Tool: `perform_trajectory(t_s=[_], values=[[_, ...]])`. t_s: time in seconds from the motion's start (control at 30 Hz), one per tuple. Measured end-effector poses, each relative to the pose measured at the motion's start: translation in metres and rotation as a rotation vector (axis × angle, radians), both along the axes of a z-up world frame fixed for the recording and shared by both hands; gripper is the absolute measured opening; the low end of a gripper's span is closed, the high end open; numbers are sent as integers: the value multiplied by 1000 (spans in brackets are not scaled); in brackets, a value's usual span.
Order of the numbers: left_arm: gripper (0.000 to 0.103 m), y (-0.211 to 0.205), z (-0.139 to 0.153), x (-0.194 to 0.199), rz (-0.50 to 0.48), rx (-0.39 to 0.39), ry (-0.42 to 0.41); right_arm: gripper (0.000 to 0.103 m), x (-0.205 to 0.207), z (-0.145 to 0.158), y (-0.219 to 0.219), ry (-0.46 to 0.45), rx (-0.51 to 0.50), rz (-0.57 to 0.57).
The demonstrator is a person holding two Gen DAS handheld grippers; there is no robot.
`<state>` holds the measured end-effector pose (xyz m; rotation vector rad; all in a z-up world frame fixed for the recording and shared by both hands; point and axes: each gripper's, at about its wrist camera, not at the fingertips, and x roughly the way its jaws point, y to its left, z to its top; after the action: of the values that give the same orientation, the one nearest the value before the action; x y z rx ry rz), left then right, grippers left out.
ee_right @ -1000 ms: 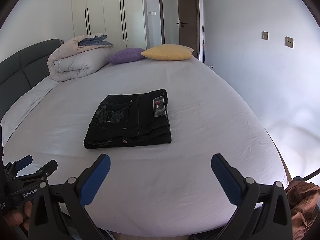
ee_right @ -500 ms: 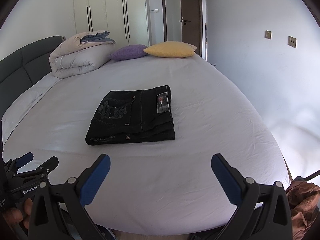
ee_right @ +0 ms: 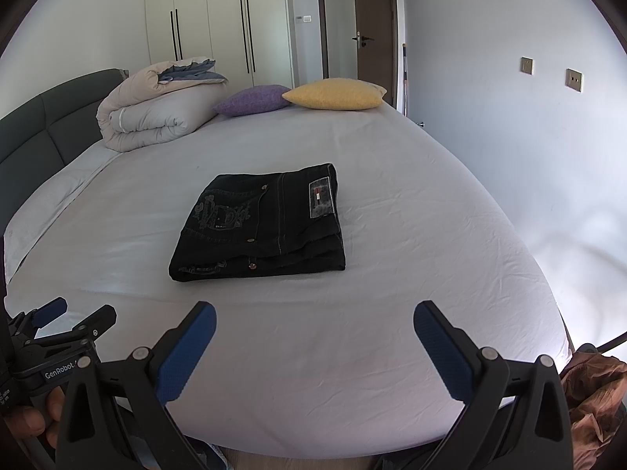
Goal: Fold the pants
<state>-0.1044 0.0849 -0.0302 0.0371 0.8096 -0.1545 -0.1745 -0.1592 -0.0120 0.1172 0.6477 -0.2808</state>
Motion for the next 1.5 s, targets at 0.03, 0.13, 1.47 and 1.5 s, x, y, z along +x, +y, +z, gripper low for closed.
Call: perform_trajectory(t_s=[0.03,0.13,1.47,1.5], values=[[103,0,0,0,0,-1,0,103,0,-1,0,0,1,0],[103,0,0,0,-1,-1,0,103,0,-1,1,0,1,1],[103,-3,-8,0,-13,2,24,103,-5,-14,5,16,10,17],[103,-4,-8,0,-13,3,23,103,-4,-14,5,16,9,17]])
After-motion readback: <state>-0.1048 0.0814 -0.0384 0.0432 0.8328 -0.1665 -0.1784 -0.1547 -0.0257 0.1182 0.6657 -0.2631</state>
